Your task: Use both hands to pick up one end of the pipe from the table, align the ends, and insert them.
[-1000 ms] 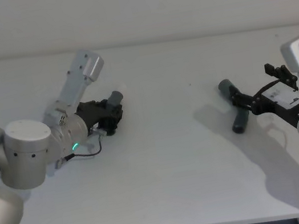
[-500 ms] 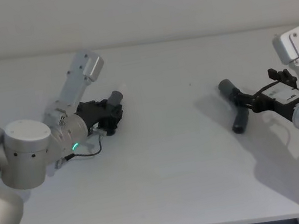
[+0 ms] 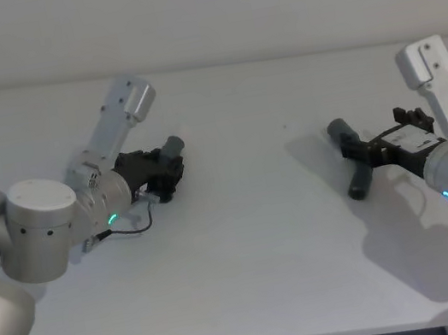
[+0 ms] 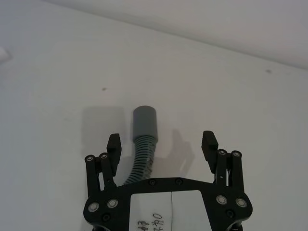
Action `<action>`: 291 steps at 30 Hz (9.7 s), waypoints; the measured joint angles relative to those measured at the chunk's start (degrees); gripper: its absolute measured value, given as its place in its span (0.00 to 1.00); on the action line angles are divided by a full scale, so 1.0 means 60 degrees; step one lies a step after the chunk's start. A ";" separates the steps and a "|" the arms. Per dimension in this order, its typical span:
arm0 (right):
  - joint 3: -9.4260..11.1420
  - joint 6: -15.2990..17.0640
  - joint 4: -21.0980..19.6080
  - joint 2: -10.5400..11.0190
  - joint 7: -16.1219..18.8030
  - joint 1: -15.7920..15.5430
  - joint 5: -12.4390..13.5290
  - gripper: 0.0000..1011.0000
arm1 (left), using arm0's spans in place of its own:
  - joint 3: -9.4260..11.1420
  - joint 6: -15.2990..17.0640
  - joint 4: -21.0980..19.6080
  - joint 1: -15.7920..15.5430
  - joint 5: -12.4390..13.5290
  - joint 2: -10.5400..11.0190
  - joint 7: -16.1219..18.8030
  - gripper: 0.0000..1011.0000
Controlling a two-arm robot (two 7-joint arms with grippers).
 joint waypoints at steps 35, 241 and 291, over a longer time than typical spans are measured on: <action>-0.0197 0.0926 0.0281 -0.0653 -0.0061 0.0280 -0.0253 0.99 | 0.0000 0.0000 0.0000 0.0001 0.0000 0.0000 0.0000 0.37; -0.0388 -0.4921 -0.0174 0.3175 0.5592 0.0232 0.0656 0.23 | 0.2335 -0.3731 -0.0066 -0.3203 -0.0423 0.2455 -0.7255 0.37; -0.0936 -0.5332 -0.0189 0.3638 0.5598 0.0687 0.0599 0.23 | 0.3023 -0.3722 0.0170 -0.3674 -0.0597 0.2500 -0.7539 0.37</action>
